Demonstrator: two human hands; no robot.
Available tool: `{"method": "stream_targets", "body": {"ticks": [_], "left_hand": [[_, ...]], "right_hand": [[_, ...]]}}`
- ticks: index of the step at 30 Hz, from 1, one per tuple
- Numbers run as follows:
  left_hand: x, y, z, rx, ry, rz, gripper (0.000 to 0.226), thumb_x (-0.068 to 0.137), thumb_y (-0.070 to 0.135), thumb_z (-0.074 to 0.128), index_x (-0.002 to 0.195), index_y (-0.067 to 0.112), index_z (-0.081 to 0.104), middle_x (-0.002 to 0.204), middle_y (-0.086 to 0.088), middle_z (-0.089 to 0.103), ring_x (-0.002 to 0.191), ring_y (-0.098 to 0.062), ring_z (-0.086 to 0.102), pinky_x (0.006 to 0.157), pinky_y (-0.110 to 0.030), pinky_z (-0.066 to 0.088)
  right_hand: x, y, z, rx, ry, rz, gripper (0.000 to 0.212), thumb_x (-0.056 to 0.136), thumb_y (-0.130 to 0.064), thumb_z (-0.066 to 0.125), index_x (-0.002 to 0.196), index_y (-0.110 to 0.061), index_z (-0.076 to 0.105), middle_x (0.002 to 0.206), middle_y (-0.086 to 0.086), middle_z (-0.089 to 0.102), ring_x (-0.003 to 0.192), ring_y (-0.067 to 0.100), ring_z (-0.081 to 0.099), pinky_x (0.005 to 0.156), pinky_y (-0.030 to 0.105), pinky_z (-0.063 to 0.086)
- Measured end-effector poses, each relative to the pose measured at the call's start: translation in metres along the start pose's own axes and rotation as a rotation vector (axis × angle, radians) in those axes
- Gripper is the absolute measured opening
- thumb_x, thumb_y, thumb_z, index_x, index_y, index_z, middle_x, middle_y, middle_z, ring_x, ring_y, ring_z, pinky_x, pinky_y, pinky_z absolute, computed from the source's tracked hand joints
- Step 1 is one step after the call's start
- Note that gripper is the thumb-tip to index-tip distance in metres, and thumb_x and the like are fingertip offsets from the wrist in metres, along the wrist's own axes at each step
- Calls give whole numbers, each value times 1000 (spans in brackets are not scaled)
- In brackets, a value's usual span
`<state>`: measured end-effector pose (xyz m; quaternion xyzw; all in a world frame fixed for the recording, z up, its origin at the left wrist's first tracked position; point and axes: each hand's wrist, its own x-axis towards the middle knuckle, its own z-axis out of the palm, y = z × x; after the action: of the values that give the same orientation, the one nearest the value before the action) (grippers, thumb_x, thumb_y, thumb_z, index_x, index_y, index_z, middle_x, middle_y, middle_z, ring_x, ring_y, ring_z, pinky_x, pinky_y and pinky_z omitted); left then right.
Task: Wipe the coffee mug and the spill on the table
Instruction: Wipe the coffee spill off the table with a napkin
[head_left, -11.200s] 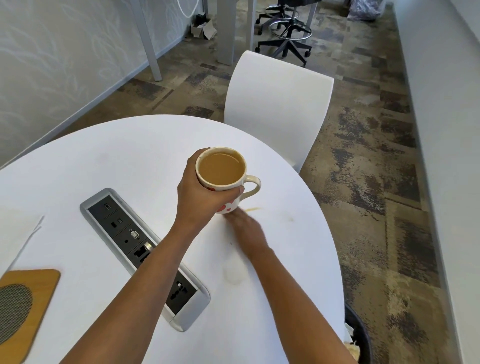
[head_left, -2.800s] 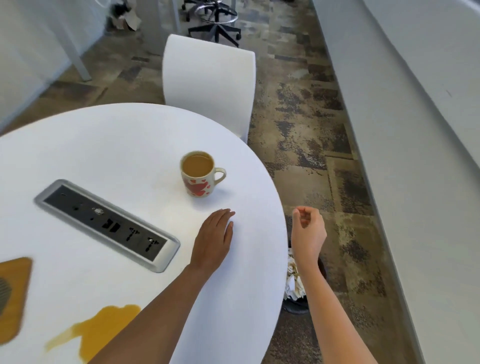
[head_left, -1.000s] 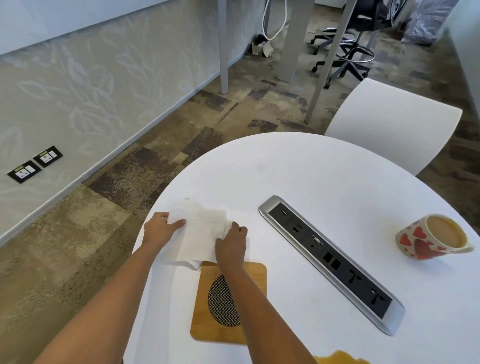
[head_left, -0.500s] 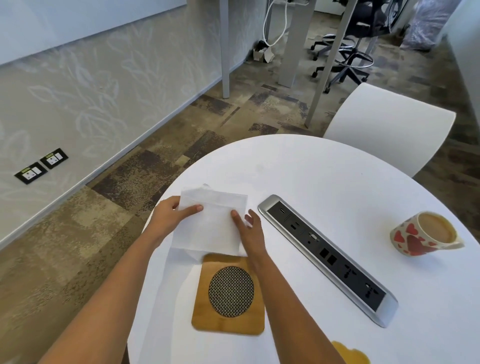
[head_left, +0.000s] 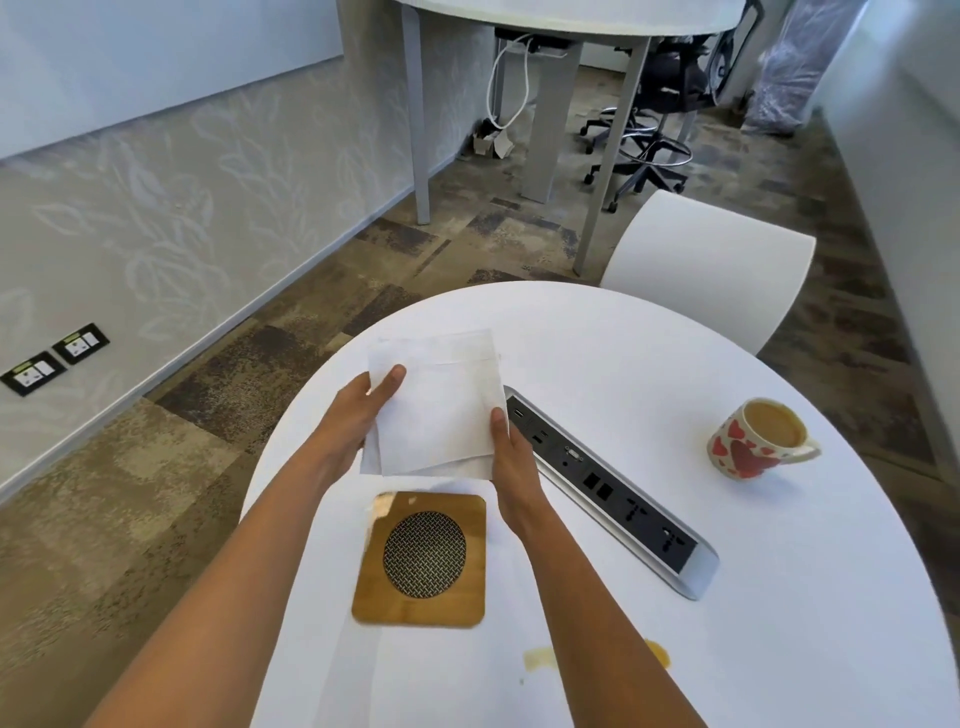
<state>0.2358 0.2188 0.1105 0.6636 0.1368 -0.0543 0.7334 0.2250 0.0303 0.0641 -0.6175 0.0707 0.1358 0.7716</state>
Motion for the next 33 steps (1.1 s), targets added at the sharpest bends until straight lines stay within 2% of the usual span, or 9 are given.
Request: {"method": "stream_targets", "body": {"ticks": [3, 8, 11, 15, 19, 27, 29, 31, 33], "left_hand": [[-17, -9, 21, -27, -31, -8, 41, 65, 61, 66, 96, 34, 64, 92, 21, 72, 86, 2, 67, 69, -21, 48], [-42, -18, 51, -79, 6, 34, 18, 84, 25, 65, 102, 24, 65, 105, 5, 70, 93, -11, 67, 74, -30, 53], [-56, -14, 62, -78, -45, 48, 15, 87, 17, 62, 100, 22, 66, 102, 3, 72, 91, -14, 69, 74, -32, 54], [-79, -9, 75, -35, -230, 19, 20, 86, 12, 60, 105, 17, 65, 98, 1, 74, 88, -16, 70, 67, -28, 57], [-107, -14, 98, -42, -351, -14, 28, 82, 8, 61, 109, 14, 63, 101, -3, 73, 90, -20, 69, 68, -30, 57], [-160, -47, 141, -179, -244, -105, 21, 86, 19, 61, 107, 17, 65, 102, -2, 71, 87, -16, 69, 68, -30, 58], [-178, -58, 157, -318, -206, -141, 18, 88, 25, 59, 104, 17, 63, 98, -2, 70, 82, -15, 70, 67, -30, 58], [-195, -68, 175, -418, -181, -160, 32, 88, 39, 55, 110, 16, 62, 104, -4, 69, 91, -17, 69, 75, -34, 58], [-209, -75, 189, -497, -205, -181, 55, 87, 56, 46, 121, 15, 58, 117, -7, 66, 107, -21, 63, 90, -40, 53]], "right_hand": [[-19, -5, -6, 46, 7, -17, 35, 96, -50, 35, 127, -38, 48, 133, -9, 56, 123, 12, 52, 109, 43, 40], [-51, -11, -32, 109, -57, -12, 38, 101, -30, 38, 138, -31, 38, 134, -6, 54, 119, 13, 54, 100, 39, 47], [-69, -21, -55, 168, -98, 12, 40, 96, -16, 48, 136, -22, 45, 132, 3, 58, 115, 19, 58, 91, 36, 52], [-94, -37, -87, 298, -171, 26, 39, 90, -24, 56, 128, -14, 56, 121, 5, 66, 108, 20, 65, 78, 33, 57], [-122, -41, -114, 240, -191, 86, 31, 82, -20, 67, 112, -15, 65, 112, 4, 70, 101, 20, 67, 78, 31, 57], [-174, -24, -141, 326, 71, -100, 13, 91, -9, 57, 101, -15, 63, 96, -2, 70, 86, 11, 67, 73, 23, 57], [-188, -17, -141, 196, 164, -168, 14, 94, -12, 52, 99, -21, 62, 96, -7, 69, 90, 10, 63, 74, 18, 54], [-204, -6, -140, -62, 163, -271, 26, 98, -11, 44, 111, -25, 61, 114, -7, 66, 107, 11, 58, 88, 21, 49], [-217, 4, -141, -279, 53, -409, 46, 94, -4, 35, 131, -23, 53, 141, -11, 49, 130, 1, 42, 105, 14, 35]]}}
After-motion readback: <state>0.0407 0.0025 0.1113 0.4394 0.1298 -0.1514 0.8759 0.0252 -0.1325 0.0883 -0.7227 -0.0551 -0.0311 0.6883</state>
